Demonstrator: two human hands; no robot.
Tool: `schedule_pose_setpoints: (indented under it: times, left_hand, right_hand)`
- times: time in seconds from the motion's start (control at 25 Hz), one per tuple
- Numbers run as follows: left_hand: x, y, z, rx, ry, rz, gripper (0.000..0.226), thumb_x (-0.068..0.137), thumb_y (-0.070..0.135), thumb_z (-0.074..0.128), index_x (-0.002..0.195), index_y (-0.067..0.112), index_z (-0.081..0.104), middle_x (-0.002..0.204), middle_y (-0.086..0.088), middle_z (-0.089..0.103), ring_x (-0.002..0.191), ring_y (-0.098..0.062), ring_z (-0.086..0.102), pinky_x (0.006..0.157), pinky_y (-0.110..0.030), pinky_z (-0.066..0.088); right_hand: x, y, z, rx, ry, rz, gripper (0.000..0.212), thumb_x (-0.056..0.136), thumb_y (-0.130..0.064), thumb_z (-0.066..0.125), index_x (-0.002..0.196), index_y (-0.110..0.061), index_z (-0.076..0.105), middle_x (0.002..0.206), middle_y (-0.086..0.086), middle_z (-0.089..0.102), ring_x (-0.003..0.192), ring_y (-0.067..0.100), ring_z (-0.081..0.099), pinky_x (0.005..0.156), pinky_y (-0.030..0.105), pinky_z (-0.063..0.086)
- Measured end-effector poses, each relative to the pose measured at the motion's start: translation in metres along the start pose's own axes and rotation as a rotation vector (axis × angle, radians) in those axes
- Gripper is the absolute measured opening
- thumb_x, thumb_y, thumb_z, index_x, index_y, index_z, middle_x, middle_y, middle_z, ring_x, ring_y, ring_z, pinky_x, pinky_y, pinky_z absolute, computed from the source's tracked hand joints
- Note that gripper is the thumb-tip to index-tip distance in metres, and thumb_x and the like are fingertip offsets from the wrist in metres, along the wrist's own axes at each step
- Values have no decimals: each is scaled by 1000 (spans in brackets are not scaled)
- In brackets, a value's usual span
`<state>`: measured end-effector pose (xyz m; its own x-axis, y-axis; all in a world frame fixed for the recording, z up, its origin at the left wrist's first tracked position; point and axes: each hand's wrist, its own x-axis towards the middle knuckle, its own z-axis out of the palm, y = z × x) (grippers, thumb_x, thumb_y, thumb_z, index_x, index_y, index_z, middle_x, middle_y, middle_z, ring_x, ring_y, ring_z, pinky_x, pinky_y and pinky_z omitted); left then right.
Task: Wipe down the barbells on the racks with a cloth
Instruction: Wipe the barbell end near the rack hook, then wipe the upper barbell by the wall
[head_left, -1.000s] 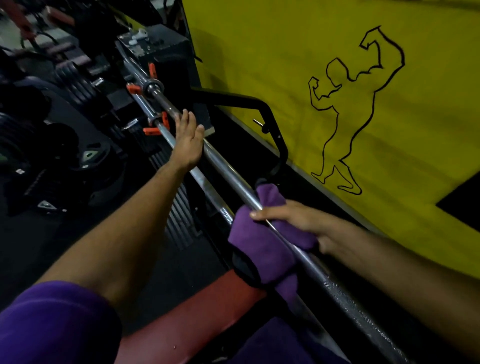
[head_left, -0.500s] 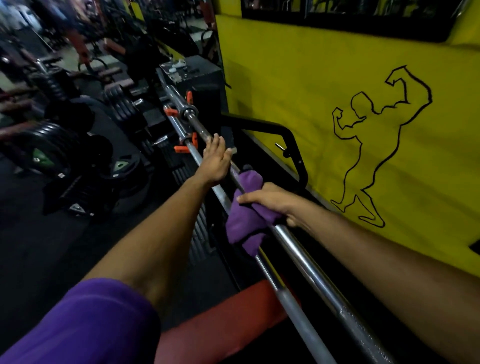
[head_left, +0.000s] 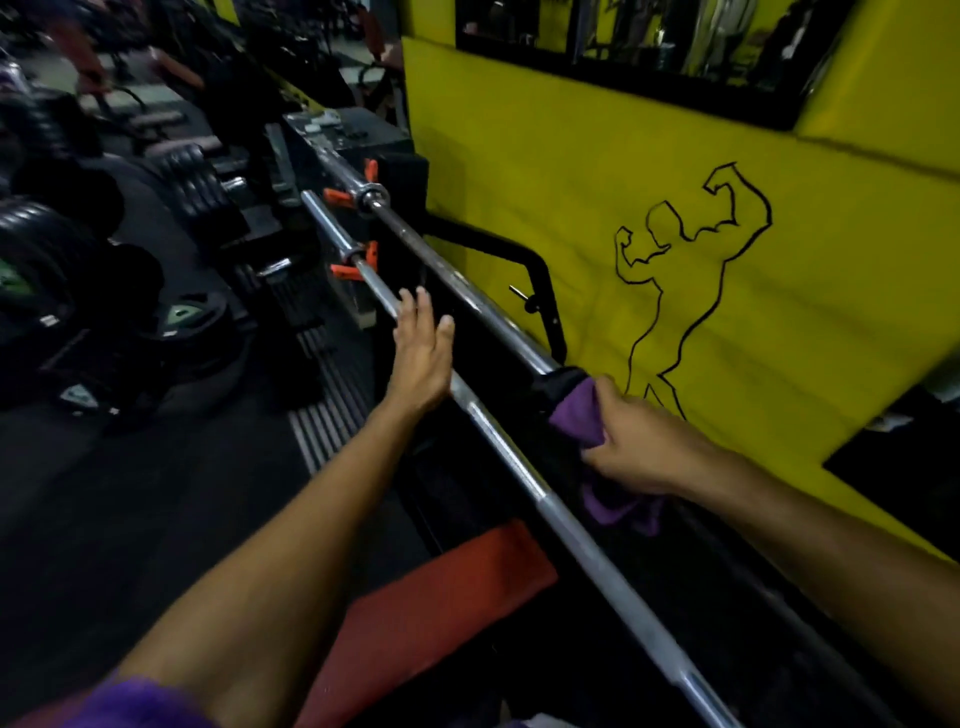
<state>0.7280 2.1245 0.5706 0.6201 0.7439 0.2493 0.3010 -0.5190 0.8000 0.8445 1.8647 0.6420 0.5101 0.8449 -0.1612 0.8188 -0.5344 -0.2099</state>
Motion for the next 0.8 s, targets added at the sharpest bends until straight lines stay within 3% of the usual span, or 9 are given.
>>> schedule_pose_setpoints:
  times: [0.12,0.2,0.32,0.44,0.56,0.6,0.68,0.72,0.8]
  left_hand:
    - [-95,-16,-43,-22,-45,-5,65,108,31,44,162,15,11,169,-10,6,156,-21,4,127,-39,4]
    - [-163,-36,-73,-41,-109,-34,71,103,33,54,161,20,15,166,-9,22,153,-21,22,125,-42,22]
    - [-259,-50,-115,-21,-203,-36,86,92,45,63,161,29,14,164,0,27,149,-12,28,122,-34,28]
    - [-331,-53,-149,-59,-179,-47,98,86,42,77,161,27,17,163,6,27,147,-2,26,120,-18,22]
    - [-396,-84,-192,-154,-67,-239,81,80,41,81,149,35,40,146,6,53,131,-2,49,111,-30,42]
    - [-416,-96,-210,-193,-18,-300,66,80,38,79,139,33,51,132,5,63,117,-1,57,103,-34,50]
    - [-448,-115,-242,-272,60,-397,46,83,21,76,126,27,59,115,8,68,100,7,58,93,-27,52]
    - [-464,-124,-261,-296,100,-438,46,87,13,75,128,25,58,119,11,66,105,9,58,95,-23,50]
    - [-491,-145,-294,-317,200,-473,52,92,12,73,140,20,53,136,8,62,127,-3,56,108,-30,45]
  right_hand:
    - [-47,-31,5,-726,162,-40,91,79,-32,74,151,4,29,114,22,58,88,35,68,58,33,43]
    - [-73,-68,-2,-872,223,-111,82,72,-31,79,140,3,48,105,23,62,78,36,69,56,35,51]
    - [-84,-138,8,-609,69,-256,38,92,-27,53,126,-16,42,117,11,61,103,35,68,72,40,50]
    - [-82,-219,53,-257,-235,-459,22,82,-26,50,104,-24,49,110,10,65,103,35,65,77,38,46]
    - [-93,-300,109,39,-469,-650,15,72,-26,54,86,-29,55,97,1,61,93,22,61,81,35,46]
    - [-100,-326,124,107,-491,-691,17,74,-23,59,89,-30,57,95,-3,62,91,17,61,82,33,48]
    - [-114,-366,143,252,-493,-743,29,77,-15,66,100,-31,59,92,-8,68,85,8,64,78,29,52]
    - [-120,-388,154,307,-499,-771,35,76,-13,66,103,-33,58,91,-10,69,82,5,64,75,26,53]
    - [-126,-430,180,374,-532,-847,42,76,-10,66,109,-36,57,94,-12,70,84,2,66,74,22,53]
